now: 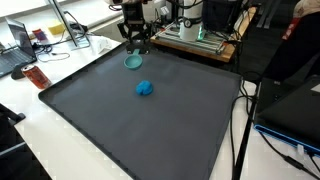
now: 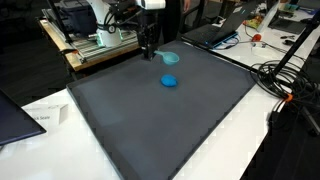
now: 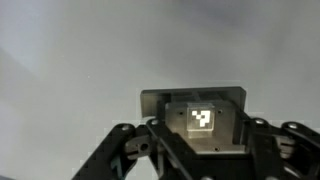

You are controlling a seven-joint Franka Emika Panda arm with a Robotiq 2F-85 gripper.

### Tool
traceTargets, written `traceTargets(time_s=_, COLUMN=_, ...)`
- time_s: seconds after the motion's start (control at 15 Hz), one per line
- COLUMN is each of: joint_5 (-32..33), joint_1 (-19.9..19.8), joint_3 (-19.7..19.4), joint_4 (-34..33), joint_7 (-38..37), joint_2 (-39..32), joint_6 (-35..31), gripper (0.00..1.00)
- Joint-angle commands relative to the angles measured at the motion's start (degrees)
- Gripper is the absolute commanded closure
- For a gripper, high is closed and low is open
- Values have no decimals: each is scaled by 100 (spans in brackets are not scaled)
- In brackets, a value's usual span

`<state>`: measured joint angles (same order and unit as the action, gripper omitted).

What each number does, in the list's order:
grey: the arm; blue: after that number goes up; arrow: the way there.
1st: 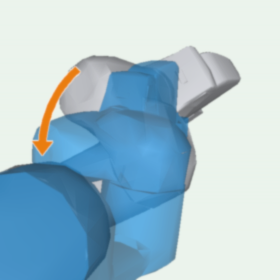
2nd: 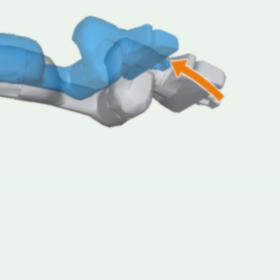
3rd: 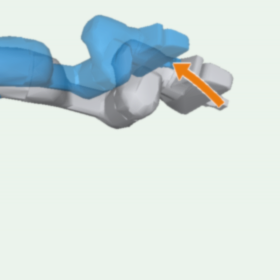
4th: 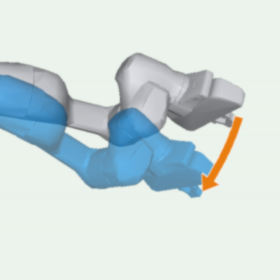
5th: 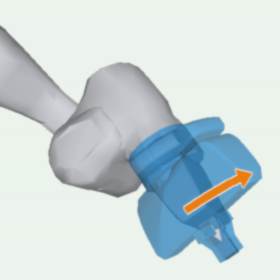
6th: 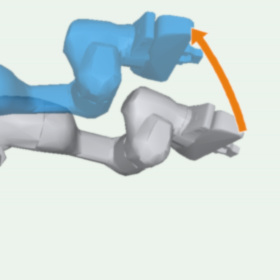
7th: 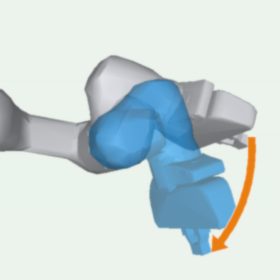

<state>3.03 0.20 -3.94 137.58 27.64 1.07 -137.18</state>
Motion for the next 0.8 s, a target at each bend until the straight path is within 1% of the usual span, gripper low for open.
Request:
traceTargets(time_s=0.0, joint_5=-1, joint_1=-67, joint_3=73, joint_4=-6, joint_7=-5, joint_2=-6, joint_6=13, gripper=40)
traceTargets(time_s=0.33, joint_5=-1, joint_1=-65, joint_3=88, joint_4=-6, joint_7=-7, joint_2=-18, joint_6=13, gripper=40)
traceTargets(time_s=0.4, joint_5=119, joint_1=-67, joint_3=90, joint_4=-17, joint_7=-103, joint_2=-59, joint_6=-30, gripper=65)
traceTargets(time_s=0.53, joint_5=425, joint_1=-80, joint_3=88, joint_4=-12, joint_7=-307, joint_2=-143, joint_6=-139, gripper=65)
traceTargets(time_s=0.73, joint_5=468, joint_1=-86, joint_3=87, joint_4=-46, joint_7=-282, joint_2=-283, joint_6=-21, gripper=65)
